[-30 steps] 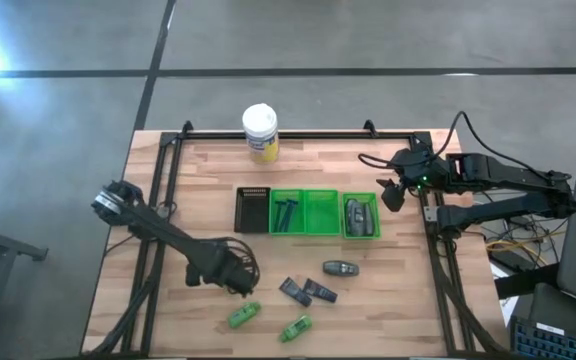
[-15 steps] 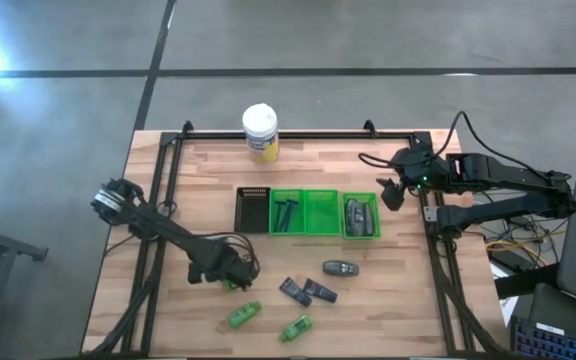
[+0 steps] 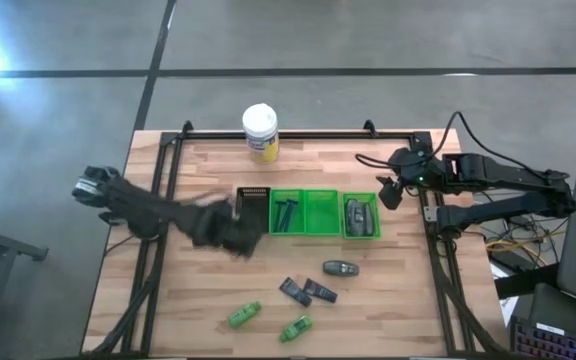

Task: Pick & Place Travel size toiletries
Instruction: Put the shampoo into the black bin

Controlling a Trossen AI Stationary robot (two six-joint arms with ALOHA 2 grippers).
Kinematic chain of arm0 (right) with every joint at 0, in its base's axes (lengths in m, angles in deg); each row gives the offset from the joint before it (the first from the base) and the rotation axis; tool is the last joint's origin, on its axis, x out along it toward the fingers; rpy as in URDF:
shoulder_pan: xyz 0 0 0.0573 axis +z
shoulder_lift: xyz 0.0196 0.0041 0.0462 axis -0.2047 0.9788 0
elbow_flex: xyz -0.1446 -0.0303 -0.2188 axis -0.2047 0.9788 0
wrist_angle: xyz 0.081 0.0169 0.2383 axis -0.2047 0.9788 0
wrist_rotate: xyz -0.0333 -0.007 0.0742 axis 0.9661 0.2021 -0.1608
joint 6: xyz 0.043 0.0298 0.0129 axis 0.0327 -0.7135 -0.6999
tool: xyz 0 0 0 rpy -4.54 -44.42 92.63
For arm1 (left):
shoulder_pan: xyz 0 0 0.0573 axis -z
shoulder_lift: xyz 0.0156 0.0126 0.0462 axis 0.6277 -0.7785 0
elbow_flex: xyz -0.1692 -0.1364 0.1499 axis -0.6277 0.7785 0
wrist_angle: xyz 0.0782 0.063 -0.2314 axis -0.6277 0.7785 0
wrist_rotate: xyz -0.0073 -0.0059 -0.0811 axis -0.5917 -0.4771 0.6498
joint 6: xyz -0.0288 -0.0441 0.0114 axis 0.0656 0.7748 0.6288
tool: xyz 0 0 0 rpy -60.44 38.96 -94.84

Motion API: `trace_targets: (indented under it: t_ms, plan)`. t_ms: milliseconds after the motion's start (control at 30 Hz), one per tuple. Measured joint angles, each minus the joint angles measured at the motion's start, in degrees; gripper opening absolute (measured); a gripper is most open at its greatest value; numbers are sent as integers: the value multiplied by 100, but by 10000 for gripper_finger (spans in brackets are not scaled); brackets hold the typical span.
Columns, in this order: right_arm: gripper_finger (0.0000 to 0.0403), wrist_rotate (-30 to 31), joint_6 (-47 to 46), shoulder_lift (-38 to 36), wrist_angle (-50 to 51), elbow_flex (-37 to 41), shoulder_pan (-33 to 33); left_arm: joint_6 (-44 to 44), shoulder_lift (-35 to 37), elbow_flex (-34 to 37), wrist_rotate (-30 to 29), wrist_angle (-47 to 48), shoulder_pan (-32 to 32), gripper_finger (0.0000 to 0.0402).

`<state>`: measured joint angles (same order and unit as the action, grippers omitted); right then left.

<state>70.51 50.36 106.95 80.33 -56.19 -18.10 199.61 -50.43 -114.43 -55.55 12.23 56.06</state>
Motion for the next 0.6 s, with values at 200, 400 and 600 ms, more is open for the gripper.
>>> trace_targets:
  t_ms: [200,400,600]
  plan:
    - [235,-7,0,106,11,0,0,-2796,-181,-137,572,-362,-1714,120]
    - [250,-15,-72,123,22,0,0,-4323,-542,-133,1214,-616,-2725,157]
    - [266,-13,-233,121,31,0,0,-4425,-639,-130,1307,-699,-2769,193]
